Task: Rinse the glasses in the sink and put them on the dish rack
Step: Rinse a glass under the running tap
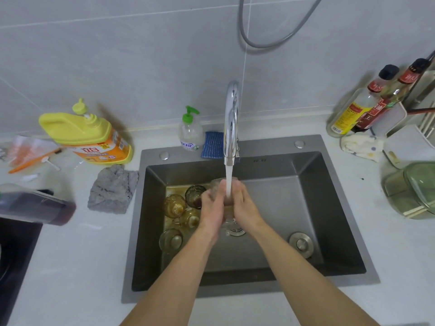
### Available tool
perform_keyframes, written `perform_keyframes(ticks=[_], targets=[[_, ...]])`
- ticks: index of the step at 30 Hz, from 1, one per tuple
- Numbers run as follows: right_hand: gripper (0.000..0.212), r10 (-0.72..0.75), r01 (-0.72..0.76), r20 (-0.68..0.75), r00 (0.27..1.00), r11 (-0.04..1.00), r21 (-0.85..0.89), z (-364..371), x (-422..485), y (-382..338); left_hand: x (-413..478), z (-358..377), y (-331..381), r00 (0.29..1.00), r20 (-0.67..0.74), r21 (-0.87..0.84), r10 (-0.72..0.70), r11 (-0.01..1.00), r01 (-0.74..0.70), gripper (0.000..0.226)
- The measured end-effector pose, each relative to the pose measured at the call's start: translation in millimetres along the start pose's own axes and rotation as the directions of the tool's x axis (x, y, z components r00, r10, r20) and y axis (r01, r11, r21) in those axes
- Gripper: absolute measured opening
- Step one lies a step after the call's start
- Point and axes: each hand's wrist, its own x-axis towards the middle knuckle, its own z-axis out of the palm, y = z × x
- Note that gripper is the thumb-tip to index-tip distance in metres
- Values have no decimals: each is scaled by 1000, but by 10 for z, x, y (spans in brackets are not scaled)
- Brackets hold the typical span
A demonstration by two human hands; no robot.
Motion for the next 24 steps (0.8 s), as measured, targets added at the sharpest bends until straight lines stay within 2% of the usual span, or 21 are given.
perform_keyframes(ticks=[3,5,7,10,12,14,16,18,19,21,24], targets=[[68,-94,95,147,985,995,1,-36,-7,135,71,-9,-1,998,-64,-134,-28,991,19,58],[75,-78,70,157,984,996,60,-83,28,105,48,39,-20,997,-62,-193,-55,980,42,68],[66,-26,11,111,993,991,132,-102,62,22,65,92,-77,996,-32,-248,-81,966,71,77],[40,24,-26,14,1000,979,202,-83,63,-71,50,117,-77,998,-19,-282,-67,958,59,50],[34,23,-10,-37,999,945,328,-97,22,-65,72,63,-77,998,11,-341,-67,938,67,44],[33,60,-43,-25,998,895,444,-88,2,30,73,26,-69,999,9,-379,-52,924,52,42],[42,146,-139,25,989,847,513,-27,-58,146,56,42,-77,1000,0,-354,19,935,-17,41],[64,273,-269,83,959,771,578,33,-73,216,24,72,-72,996,-11,-290,89,953,-88,56],[69,315,-310,96,944,754,578,39,-71,223,13,76,-67,994,-24,-277,109,954,-111,63],[60,384,-373,84,919,783,498,34,-34,202,32,58,-63,990,-59,-279,127,950,-139,73],[44,411,-413,48,910,891,189,64,44,173,40,17,-41,989,-74,-259,127,955,-142,81]])
